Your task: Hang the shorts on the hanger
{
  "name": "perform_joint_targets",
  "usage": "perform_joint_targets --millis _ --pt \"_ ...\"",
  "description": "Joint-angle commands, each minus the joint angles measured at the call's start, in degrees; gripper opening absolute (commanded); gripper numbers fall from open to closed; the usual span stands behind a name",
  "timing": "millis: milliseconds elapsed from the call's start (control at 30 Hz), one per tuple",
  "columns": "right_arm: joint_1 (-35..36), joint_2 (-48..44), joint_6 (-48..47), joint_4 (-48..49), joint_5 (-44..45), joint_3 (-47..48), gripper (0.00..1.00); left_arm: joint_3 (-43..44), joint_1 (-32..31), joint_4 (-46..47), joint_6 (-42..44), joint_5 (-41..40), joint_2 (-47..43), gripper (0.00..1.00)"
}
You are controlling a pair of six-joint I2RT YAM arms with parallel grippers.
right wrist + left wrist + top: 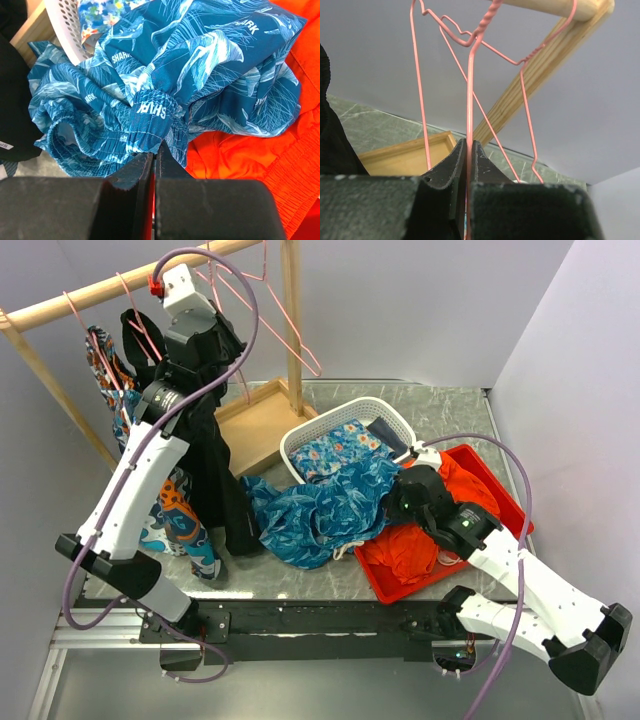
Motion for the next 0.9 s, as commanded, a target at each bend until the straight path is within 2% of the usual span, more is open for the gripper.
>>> perform_joint_targets --millis 0,133,600,867 --pt "-0.3 0.4 -0.8 2.3 0.0 0.0 0.0 -0.3 -0.3 2.2 2.1 2.5 -2.4 0.01" --pt "-0.3 0.1 -0.9 2.5 0.5 -0.1 0.0 -1.9 -0.3 0.6 1.6 5.2 -3.8 0.01" --pt "-0.4 0.9 -1.5 2.9 0.3 0.5 0.0 -17.7 -0.3 -2.4 1.9 12.6 -20.8 0.01" --pt "-0.3 0.6 -1.2 0.9 2.1 1.0 0.0 -22.8 -0.3 -6.4 4.5 25.6 -29.6 0.01"
